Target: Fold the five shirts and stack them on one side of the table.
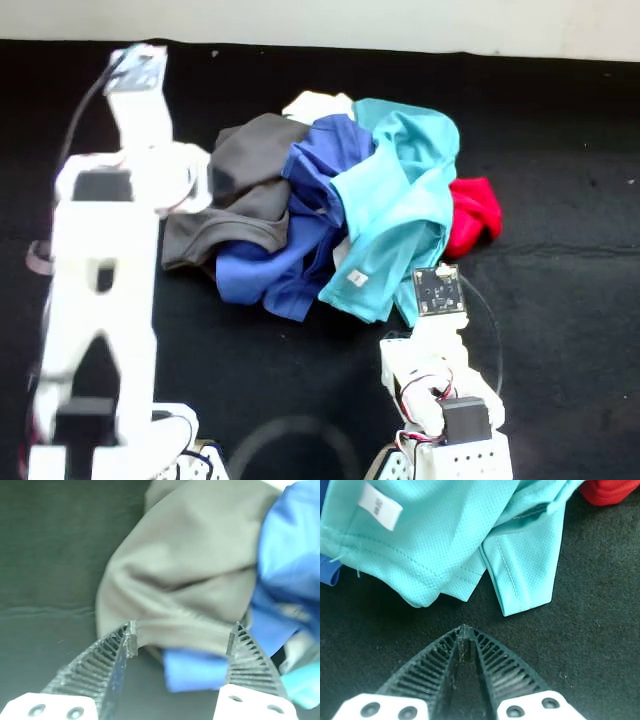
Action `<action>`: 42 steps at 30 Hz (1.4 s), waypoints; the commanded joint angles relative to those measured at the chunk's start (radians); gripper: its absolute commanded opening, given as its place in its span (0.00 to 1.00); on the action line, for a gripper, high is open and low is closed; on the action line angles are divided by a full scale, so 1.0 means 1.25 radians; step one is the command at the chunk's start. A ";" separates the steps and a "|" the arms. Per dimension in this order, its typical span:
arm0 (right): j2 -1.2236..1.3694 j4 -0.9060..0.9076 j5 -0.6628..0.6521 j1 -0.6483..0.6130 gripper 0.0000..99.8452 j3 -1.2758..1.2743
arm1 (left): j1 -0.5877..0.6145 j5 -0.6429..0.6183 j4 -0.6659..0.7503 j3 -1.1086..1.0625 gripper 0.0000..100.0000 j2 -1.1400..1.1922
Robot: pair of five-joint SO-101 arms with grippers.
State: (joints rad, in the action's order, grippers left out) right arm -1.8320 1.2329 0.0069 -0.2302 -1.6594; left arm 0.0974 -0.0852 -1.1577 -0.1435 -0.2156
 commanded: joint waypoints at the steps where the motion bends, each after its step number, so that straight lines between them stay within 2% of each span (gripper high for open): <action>1: -0.002 0.008 0.006 -0.002 0.01 -0.121 | -0.064 -0.039 -0.042 0.185 0.29 0.176; 5: -0.002 0.008 0.006 -0.002 0.01 -0.121 | -0.125 -0.037 -0.122 0.354 0.33 0.348; 9: -0.002 0.008 0.006 -0.002 0.01 -0.121 | -0.171 -0.037 -0.147 0.478 0.36 0.506; 14: -0.002 0.008 0.006 -0.002 0.01 -0.121 | -0.184 -0.034 -0.193 0.587 0.36 0.661; 16: -0.002 0.008 0.006 -0.002 0.01 -0.121 | -0.175 -0.002 -0.198 0.603 0.36 0.717; 18: -0.002 0.008 0.006 -0.002 0.01 -0.121 | -0.150 0.075 -0.200 0.603 0.35 0.769; 20: -0.002 0.008 0.006 -0.002 0.01 -0.121 | -0.104 0.151 -0.220 0.605 0.29 0.813; 22: -0.002 0.008 0.006 -0.002 0.01 -0.121 | -0.045 0.217 -0.242 0.606 0.17 0.844; 24: -0.002 0.008 0.006 -0.002 0.01 -0.121 | 0.021 0.241 -0.265 0.606 0.02 0.854; 25: -0.002 0.008 0.006 -0.002 0.01 -0.121 | 0.062 0.239 -0.273 0.606 0.00 0.854; 26: -0.002 0.008 0.006 -0.002 0.01 -0.121 | 0.100 0.239 -0.280 0.606 0.03 0.854; 28: -0.002 0.008 0.006 -0.002 0.01 -0.121 | 0.185 0.239 -0.284 0.622 0.00 0.852; 32: -0.002 0.008 0.006 -0.002 0.01 -0.121 | 0.369 0.243 -0.330 0.749 0.01 0.852; 37: -0.002 0.008 0.006 -0.002 0.01 -0.121 | 0.580 0.243 -0.423 1.048 0.01 0.854; 42: -0.002 0.008 0.006 -0.002 0.01 -0.121 | 0.715 0.243 -0.454 1.345 0.01 0.854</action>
State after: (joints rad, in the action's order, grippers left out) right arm -1.8320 1.2329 0.0069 -0.2302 -1.6594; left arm 0.8984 0.2125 -1.7085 1.2866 0.8646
